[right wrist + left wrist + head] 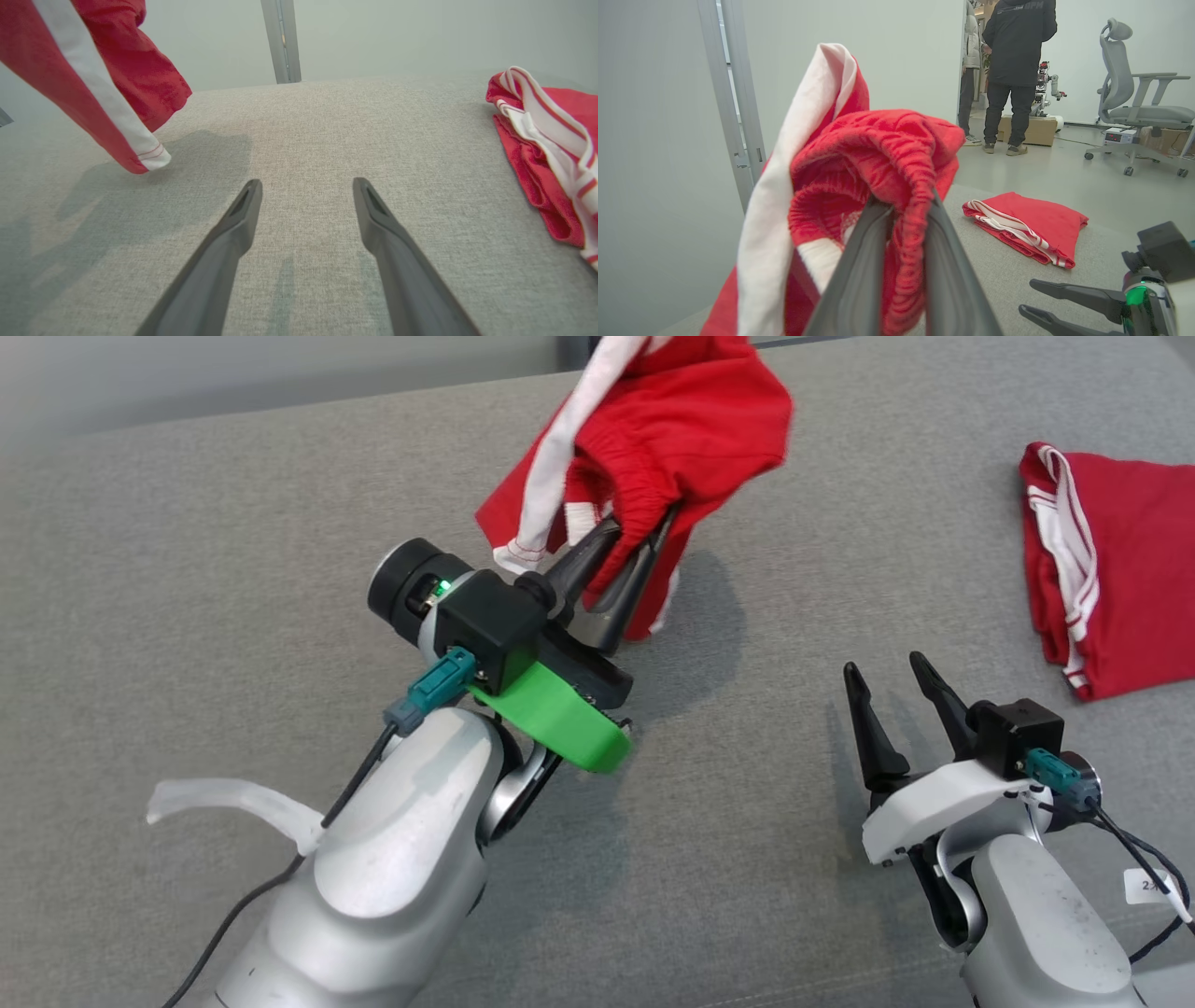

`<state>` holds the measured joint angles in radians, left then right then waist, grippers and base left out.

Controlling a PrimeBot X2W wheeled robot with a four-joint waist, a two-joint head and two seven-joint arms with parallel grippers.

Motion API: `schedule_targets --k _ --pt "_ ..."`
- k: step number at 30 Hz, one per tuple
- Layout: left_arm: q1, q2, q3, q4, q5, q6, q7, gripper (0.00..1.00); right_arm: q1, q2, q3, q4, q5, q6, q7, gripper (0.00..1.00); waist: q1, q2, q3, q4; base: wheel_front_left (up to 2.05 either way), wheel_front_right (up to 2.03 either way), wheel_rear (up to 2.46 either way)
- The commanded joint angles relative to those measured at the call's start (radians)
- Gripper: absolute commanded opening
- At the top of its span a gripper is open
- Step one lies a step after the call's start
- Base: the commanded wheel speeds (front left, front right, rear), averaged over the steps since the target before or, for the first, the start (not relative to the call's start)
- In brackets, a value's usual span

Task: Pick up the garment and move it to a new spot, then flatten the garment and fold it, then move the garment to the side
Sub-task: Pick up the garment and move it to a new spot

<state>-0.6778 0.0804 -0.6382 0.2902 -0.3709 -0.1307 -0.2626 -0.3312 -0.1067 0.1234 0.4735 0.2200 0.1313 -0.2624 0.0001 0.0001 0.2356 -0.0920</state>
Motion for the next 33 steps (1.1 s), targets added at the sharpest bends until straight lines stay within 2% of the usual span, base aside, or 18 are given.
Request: schedule_targets --k 1,5,10,12,13,17,25,33 --pt "-0.002 0.011 -0.008 0.012 -0.026 0.001 -0.002 0.0 0.013 0.003 -0.005 0.001 0.005 -0.001 -0.003 1.0 -0.0001 -0.0001 0.008 -0.072 0.0 0.0 0.0" --pt "0.039 0.057 -0.001 0.162 -0.077 0.001 -0.001 0.0 0.017 0.01 -0.019 0.007 0.006 -0.001 -0.003 1.0 -0.0001 -0.0001 0.018 -0.102 0.0 0.0 0.0" --pt "0.086 0.082 -0.009 0.396 -0.14 0.001 -0.001 0.01 0.021 0.011 -0.031 0.012 0.006 -0.001 -0.003 1.0 -0.0001 -0.0001 0.017 -0.096 0.0 0.0 0.0" --pt "0.112 0.086 -0.007 0.449 -0.167 0.001 -0.001 0.53 0.023 0.01 -0.033 0.01 0.001 -0.001 -0.003 1.0 -0.0001 -0.0001 0.007 -0.079 0.0 0.0 0.0" --pt "0.127 0.087 0.004 0.472 -0.174 0.001 -0.001 1.0 0.025 0.008 -0.032 0.01 -0.002 -0.001 -0.003 1.0 -0.0001 -0.0001 0.001 -0.069 0.0 0.0 0.0" --pt "0.178 0.077 0.121 0.456 -0.181 0.032 -0.001 1.0 0.03 -0.001 -0.02 0.006 -0.004 -0.001 -0.003 1.0 -0.0001 -0.0001 -0.027 -0.022 0.0 0.0 0.0" --pt "0.291 0.054 0.293 0.332 -0.079 0.078 -0.001 1.0 0.036 -0.006 0.05 -0.001 0.017 -0.001 -0.003 1.0 -0.0001 -0.0001 -0.061 0.063 0.0 0.0 0.0" --pt "0.391 0.0 0.394 0.247 0.015 0.045 -0.001 1.0 0.031 -0.036 0.126 0.019 0.037 -0.001 -0.003 1.0 -0.0001 -0.0001 -0.063 0.147 0.0 0.0 0.0"
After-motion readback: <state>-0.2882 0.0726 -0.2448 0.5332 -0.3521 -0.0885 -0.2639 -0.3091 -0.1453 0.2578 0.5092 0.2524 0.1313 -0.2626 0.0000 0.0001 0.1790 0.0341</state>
